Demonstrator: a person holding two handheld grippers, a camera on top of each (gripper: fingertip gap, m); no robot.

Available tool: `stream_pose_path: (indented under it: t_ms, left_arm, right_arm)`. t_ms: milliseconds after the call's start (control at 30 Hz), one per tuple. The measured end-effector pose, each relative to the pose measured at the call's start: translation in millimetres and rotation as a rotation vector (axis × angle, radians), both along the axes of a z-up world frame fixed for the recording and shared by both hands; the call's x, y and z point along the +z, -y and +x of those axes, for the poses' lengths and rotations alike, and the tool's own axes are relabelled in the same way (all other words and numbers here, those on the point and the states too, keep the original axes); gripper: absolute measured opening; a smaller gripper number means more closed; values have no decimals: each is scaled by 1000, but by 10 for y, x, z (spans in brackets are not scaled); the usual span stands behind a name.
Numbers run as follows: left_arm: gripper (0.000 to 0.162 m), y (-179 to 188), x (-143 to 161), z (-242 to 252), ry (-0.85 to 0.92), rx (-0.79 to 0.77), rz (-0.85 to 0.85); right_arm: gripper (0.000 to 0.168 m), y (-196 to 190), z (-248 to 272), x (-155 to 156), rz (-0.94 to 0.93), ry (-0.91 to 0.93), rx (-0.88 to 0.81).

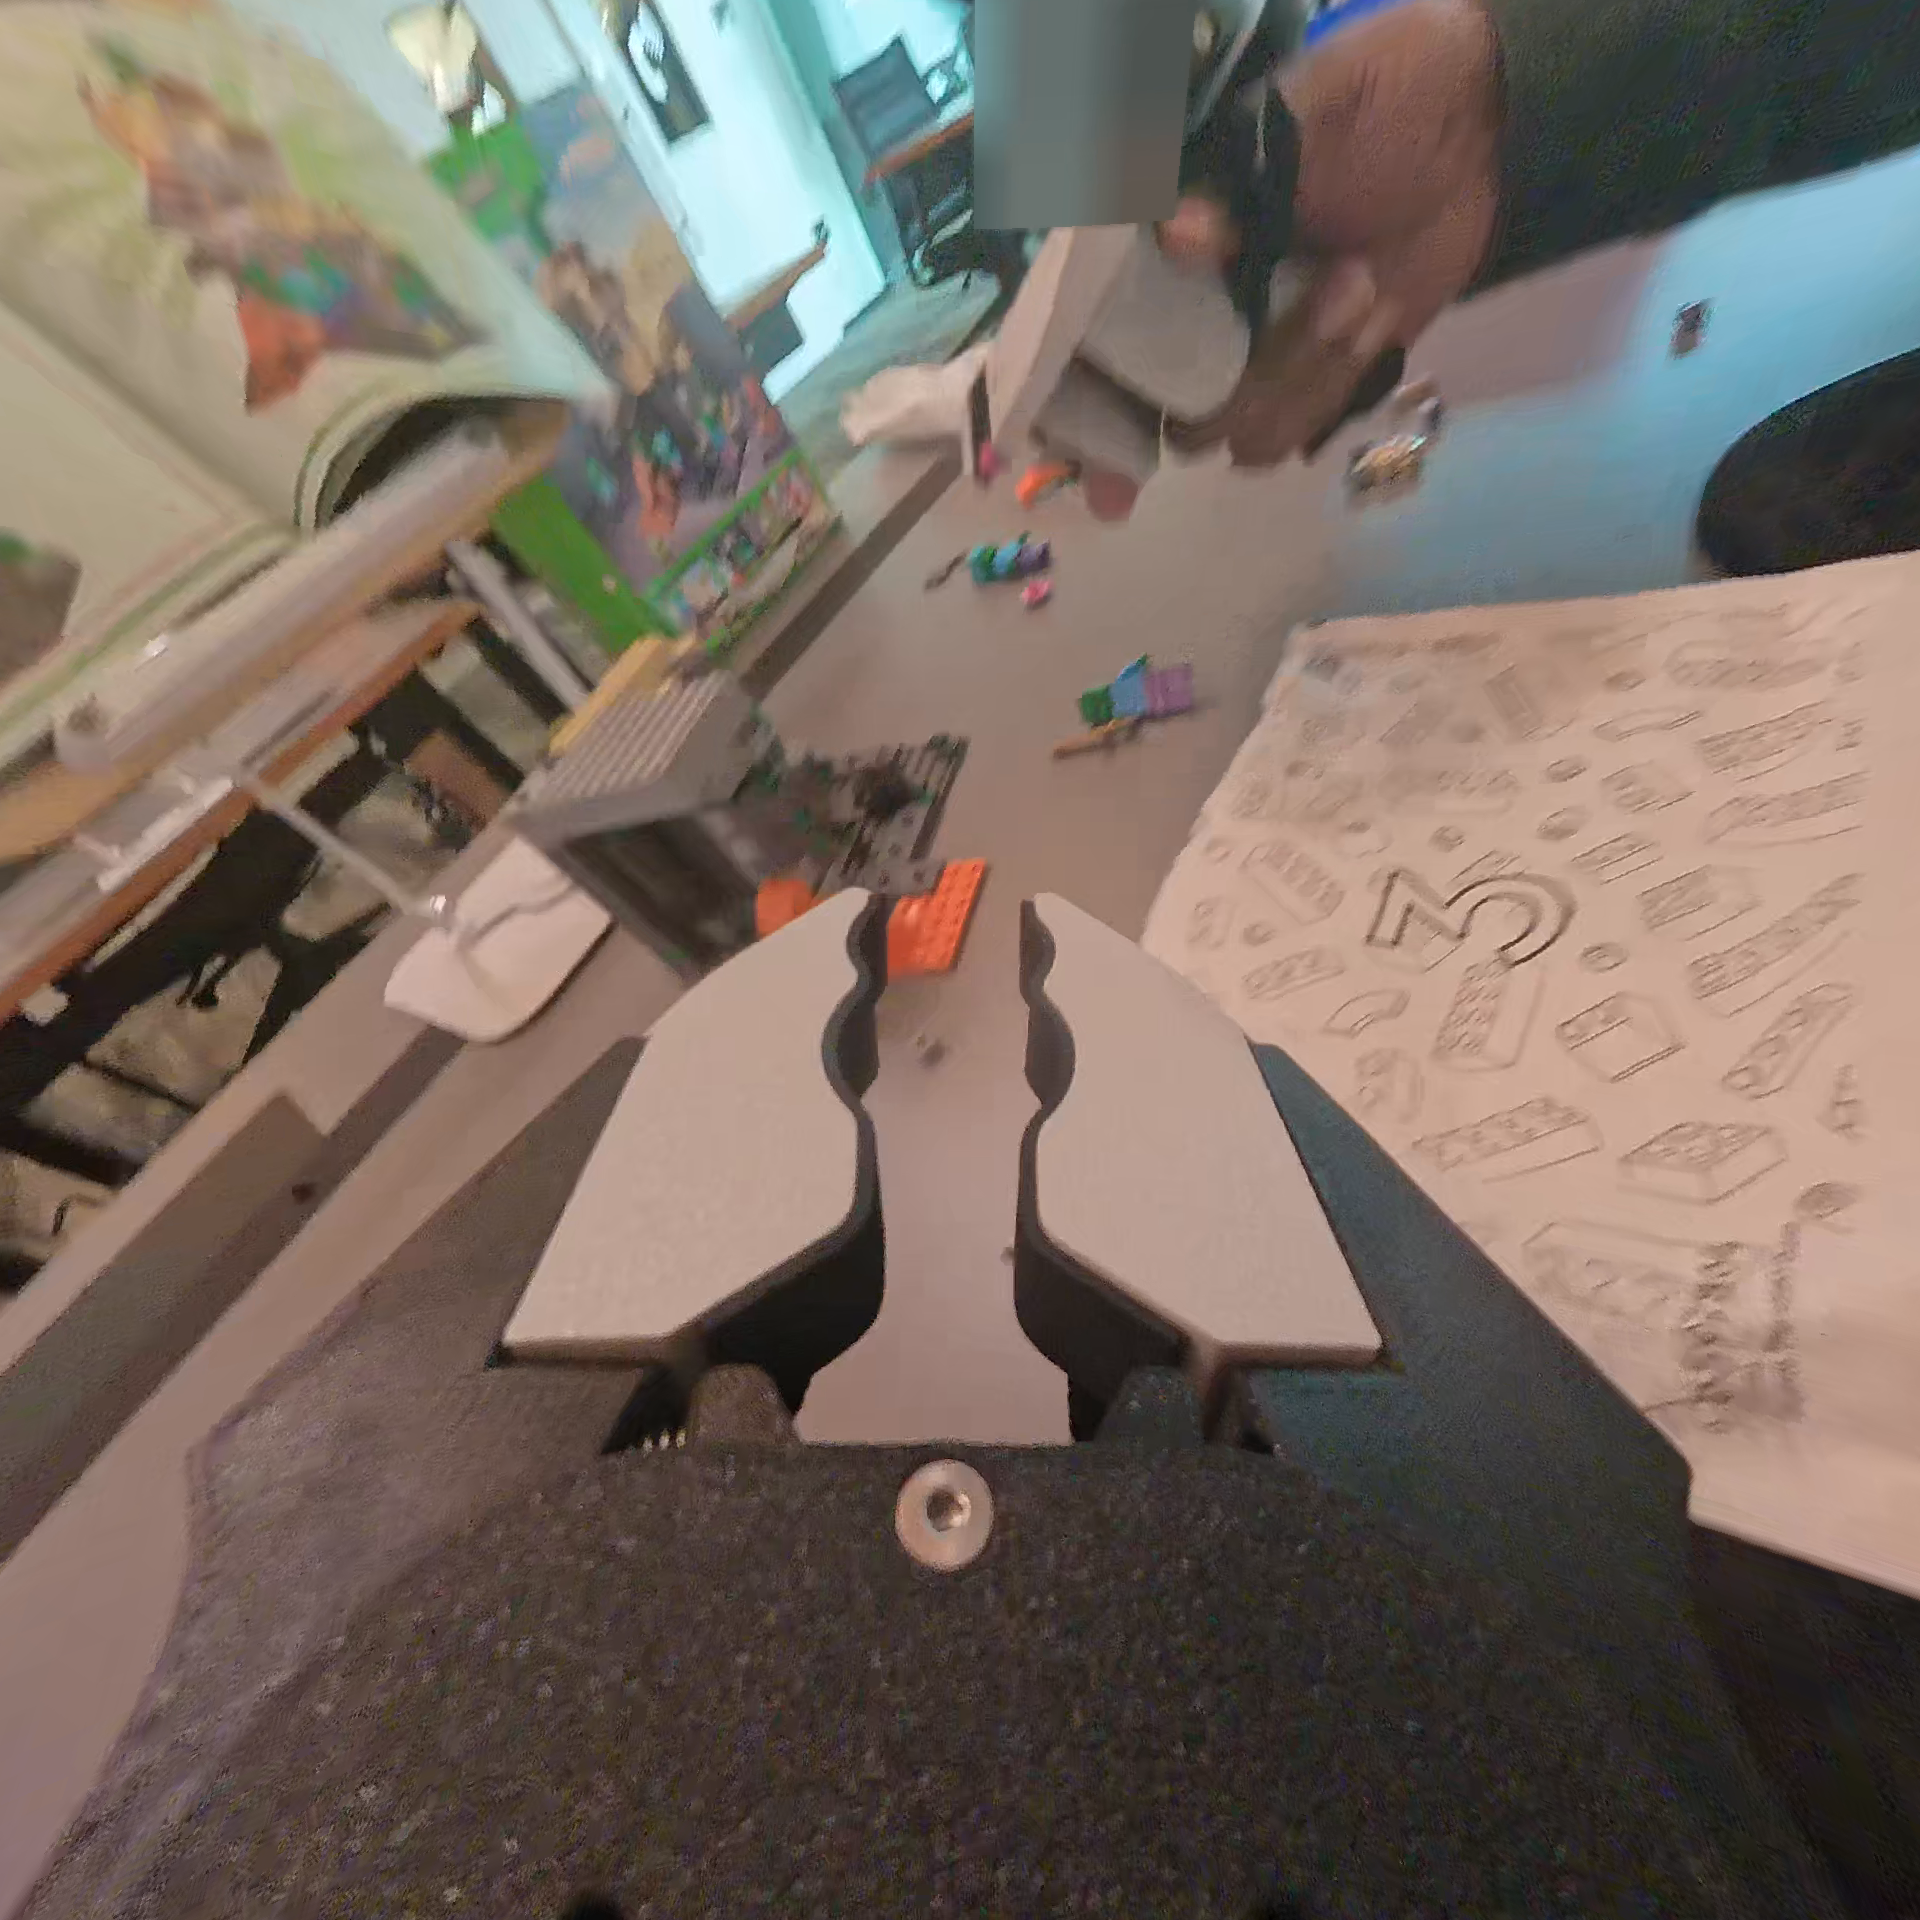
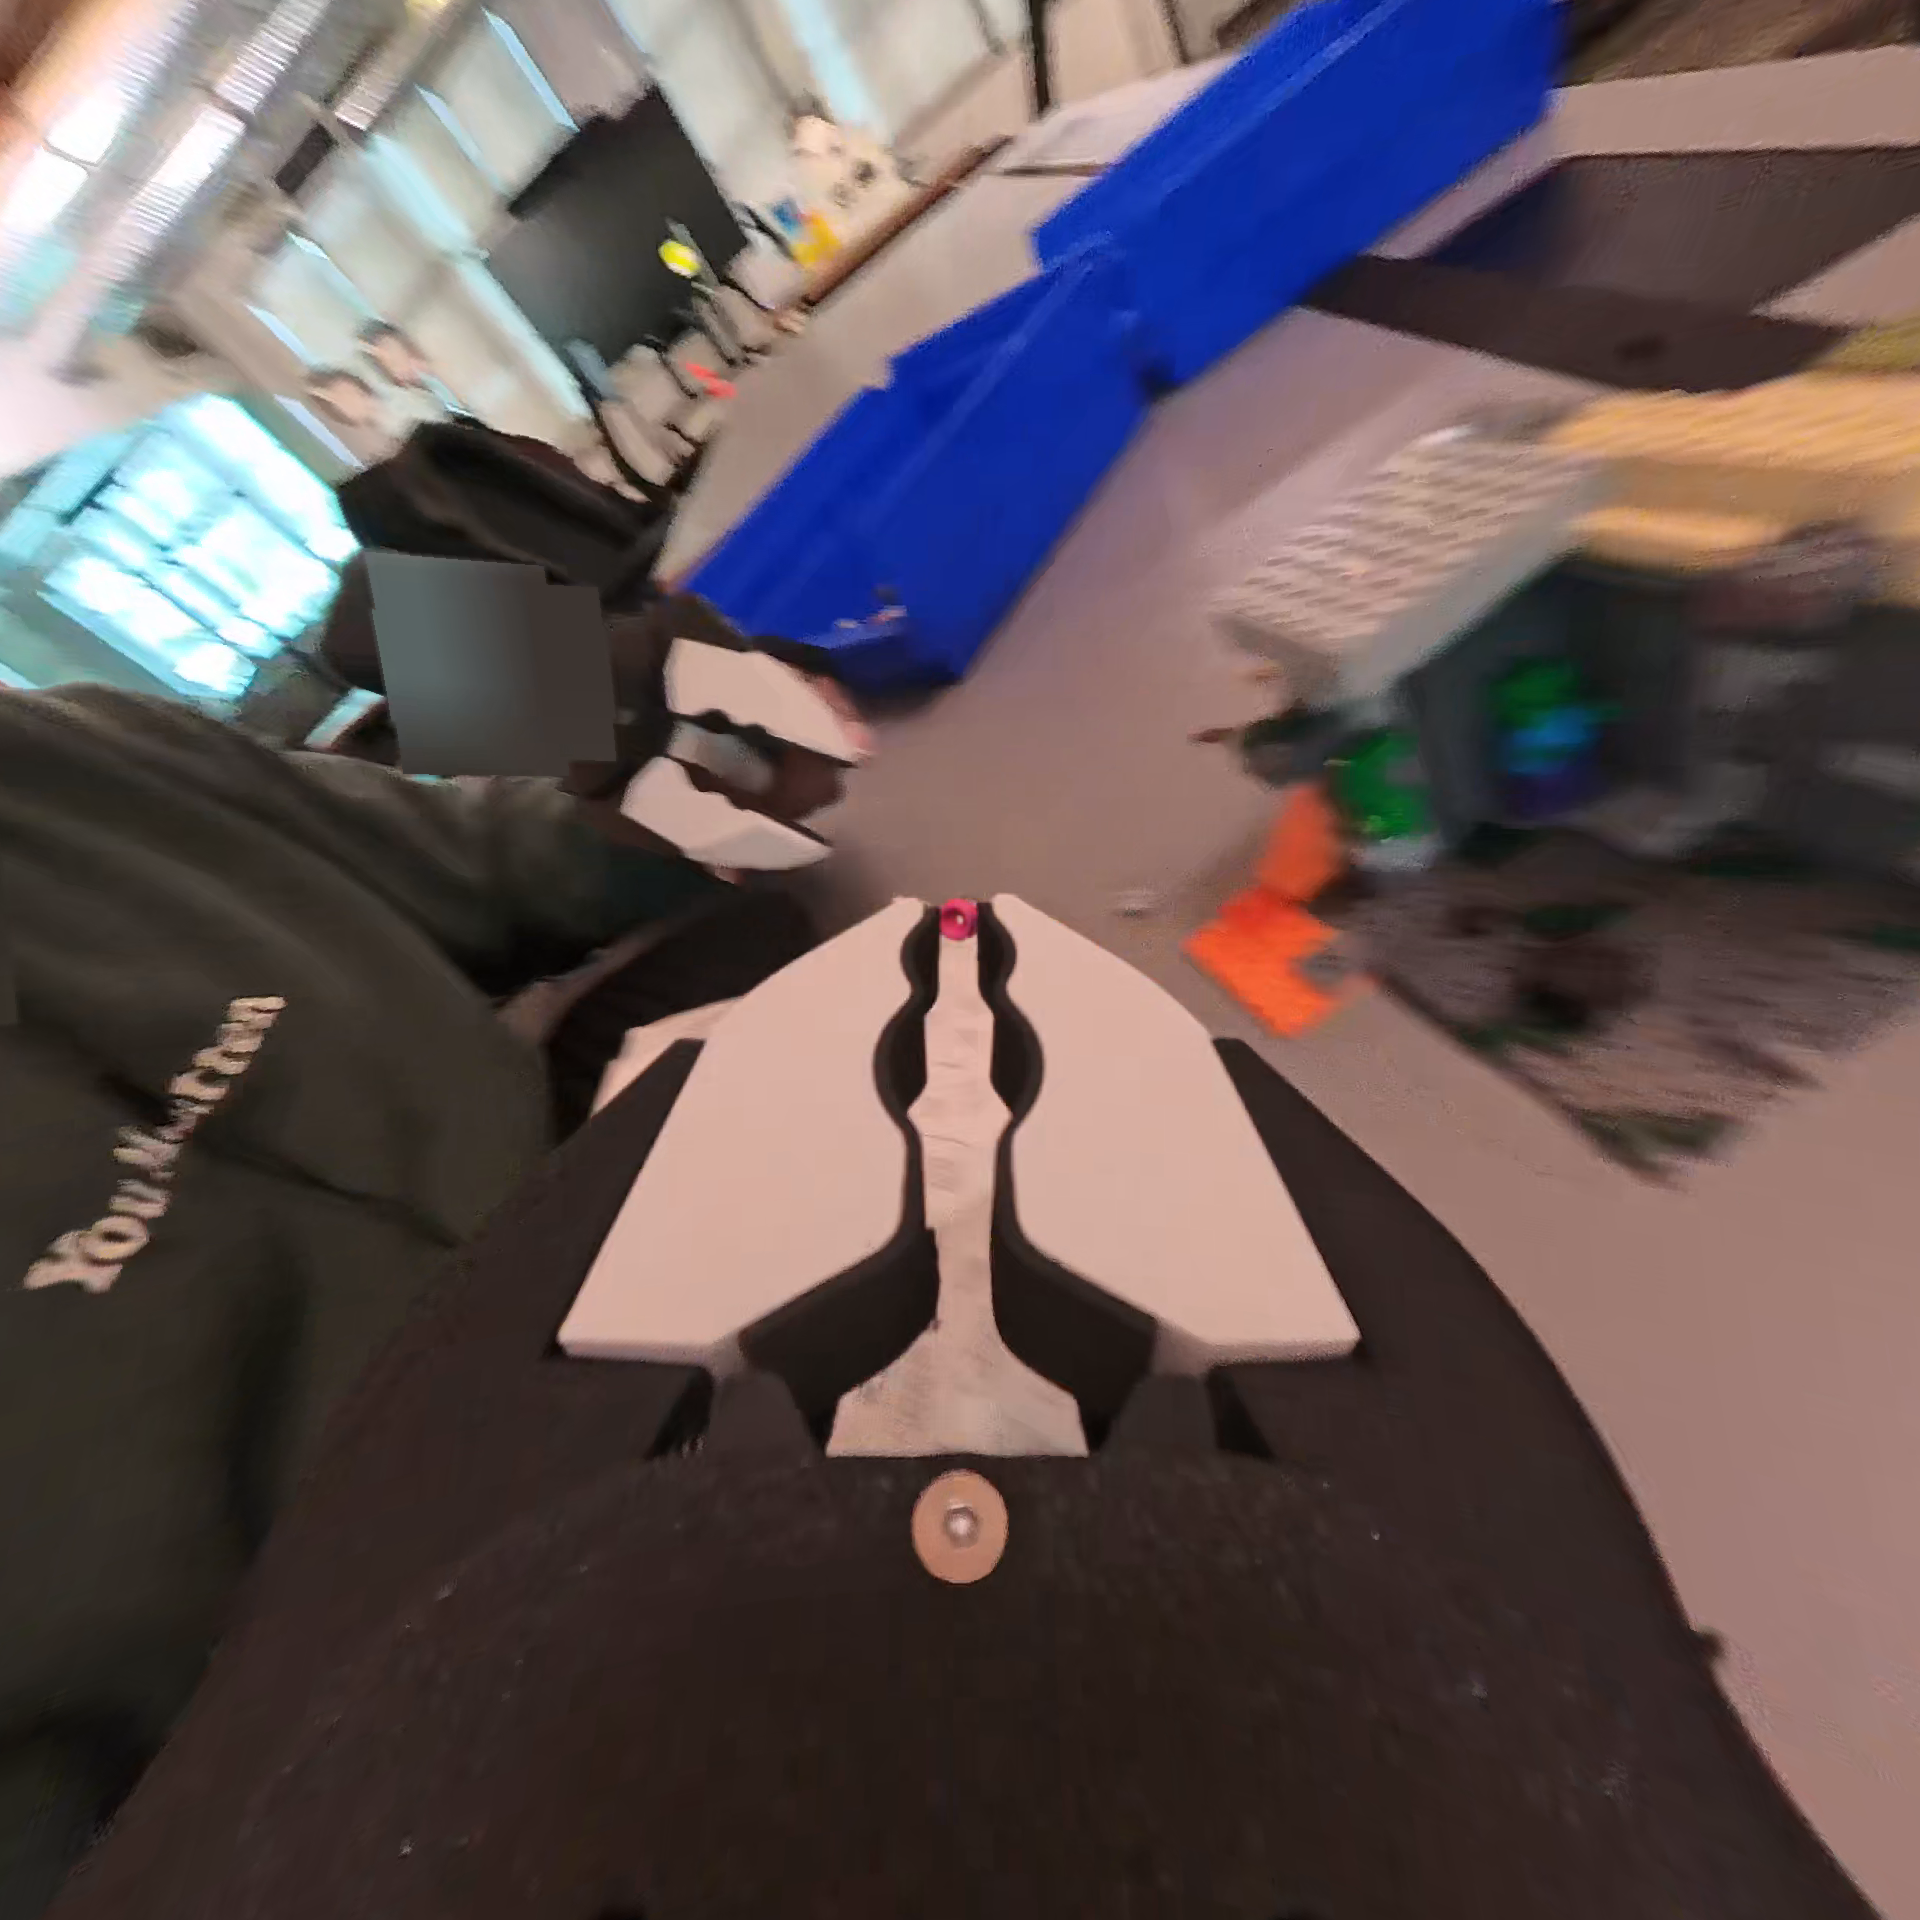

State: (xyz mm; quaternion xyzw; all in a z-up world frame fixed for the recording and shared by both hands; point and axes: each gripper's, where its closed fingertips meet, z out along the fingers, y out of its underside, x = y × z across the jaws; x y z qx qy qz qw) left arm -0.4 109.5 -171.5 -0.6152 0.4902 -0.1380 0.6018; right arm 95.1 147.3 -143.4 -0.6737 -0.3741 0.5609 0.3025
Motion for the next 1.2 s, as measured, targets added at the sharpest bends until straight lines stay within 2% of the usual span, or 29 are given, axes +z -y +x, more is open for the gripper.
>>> stream_pose_path:
  t_ms: [133, 267, 433, 533, 733, 833, 933, 1100, 1200]
  left_arm:
    - [24, 268, 179, 278, 13, -82, 117]
    - [21, 476, 342, 438, 17, -130, 250]
    - [18, 625, 325, 577, -9, -170, 273]
    - [7, 676, 320, 608, -26, -167, 303]
    - [7, 727, 292, 534, -78, -159, 282]
    - [6, 546, 349, 172, -117, -47, 262]
    - [7, 175, 460, -598, -199, 176, 197]
    - [7, -215, 455, -2056, -324, 519, -76]
    - [9, -246, 228, -2576, -387, 601, -274]
  right_arm:
    - [6, 585, -342, 53, -118, -150, 100]
    - [6, 871, -480, 63, -188, -213, 145]
    - [6, 1044, -516, 60, -229, -242, 192]
    - [6, 1118, -513, 66, -242, -249, 221]
    - [10, 1133, -462, 26, -196, -225, 230]
    - [12, 929, -295, -43, -121, -178, 150]
    - [12, 658, -60, -195, 27, -73, 10]
    - [12, 476, 199, -242, 50, -88, -93]
    - [12, 433, 243, -246, 31, -102, -113]
